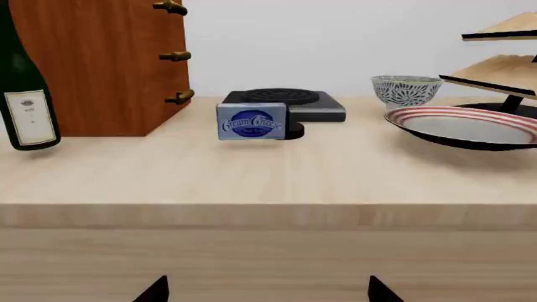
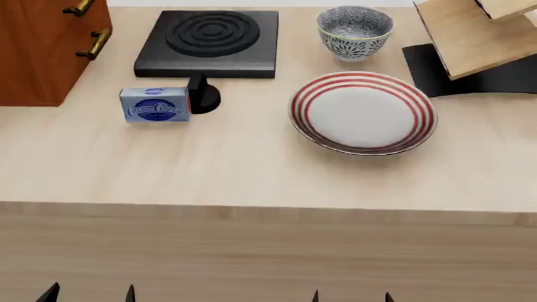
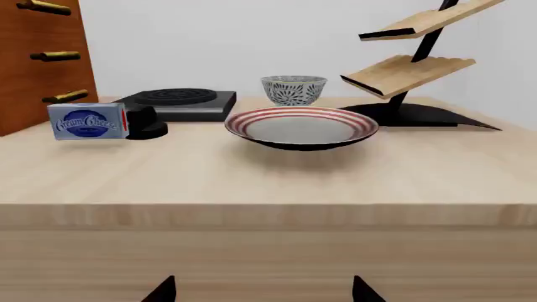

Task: Pick up the cream cheese and put it in the bowl.

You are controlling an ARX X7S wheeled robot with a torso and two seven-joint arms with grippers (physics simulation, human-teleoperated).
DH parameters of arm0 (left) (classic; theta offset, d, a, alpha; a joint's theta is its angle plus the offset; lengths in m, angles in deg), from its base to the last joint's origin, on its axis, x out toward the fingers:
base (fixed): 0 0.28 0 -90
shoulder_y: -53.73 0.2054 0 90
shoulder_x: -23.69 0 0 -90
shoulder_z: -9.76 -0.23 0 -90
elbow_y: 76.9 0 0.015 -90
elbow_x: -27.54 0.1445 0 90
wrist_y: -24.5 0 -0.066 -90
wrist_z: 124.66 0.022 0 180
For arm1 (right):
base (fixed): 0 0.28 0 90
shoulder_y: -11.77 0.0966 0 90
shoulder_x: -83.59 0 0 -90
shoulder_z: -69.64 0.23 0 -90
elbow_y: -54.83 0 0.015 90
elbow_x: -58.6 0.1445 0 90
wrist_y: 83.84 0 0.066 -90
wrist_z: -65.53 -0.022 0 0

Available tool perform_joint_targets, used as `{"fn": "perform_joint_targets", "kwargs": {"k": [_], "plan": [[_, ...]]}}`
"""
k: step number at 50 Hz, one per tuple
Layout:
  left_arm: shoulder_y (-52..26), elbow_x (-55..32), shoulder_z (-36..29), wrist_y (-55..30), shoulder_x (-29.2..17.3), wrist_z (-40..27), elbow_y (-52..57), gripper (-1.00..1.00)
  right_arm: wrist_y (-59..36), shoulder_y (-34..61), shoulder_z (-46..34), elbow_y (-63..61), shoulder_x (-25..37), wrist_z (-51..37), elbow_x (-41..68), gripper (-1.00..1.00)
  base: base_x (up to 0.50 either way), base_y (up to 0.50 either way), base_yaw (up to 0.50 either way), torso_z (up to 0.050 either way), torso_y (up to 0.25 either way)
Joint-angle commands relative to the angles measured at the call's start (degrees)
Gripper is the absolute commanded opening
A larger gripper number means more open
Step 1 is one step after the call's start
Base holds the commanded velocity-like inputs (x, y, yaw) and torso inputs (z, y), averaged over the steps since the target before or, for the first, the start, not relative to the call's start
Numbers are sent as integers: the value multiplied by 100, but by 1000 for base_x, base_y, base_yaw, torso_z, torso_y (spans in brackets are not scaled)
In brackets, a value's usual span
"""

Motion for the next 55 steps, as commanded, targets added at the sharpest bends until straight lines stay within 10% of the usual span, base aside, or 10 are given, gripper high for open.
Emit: {"fn": "perform_joint_targets", "kwargs": {"k": [1,55], "plan": [[0,-56,-64,0,-57,-64,0,100,0,0,-72,0,54,-72,54,100,0,0,0,0,0],[216,-604,-574,-116,-673,-542,673,100,-119,-158,-650,-457,602,-631,638,100,0,0,0,39,0]]}}
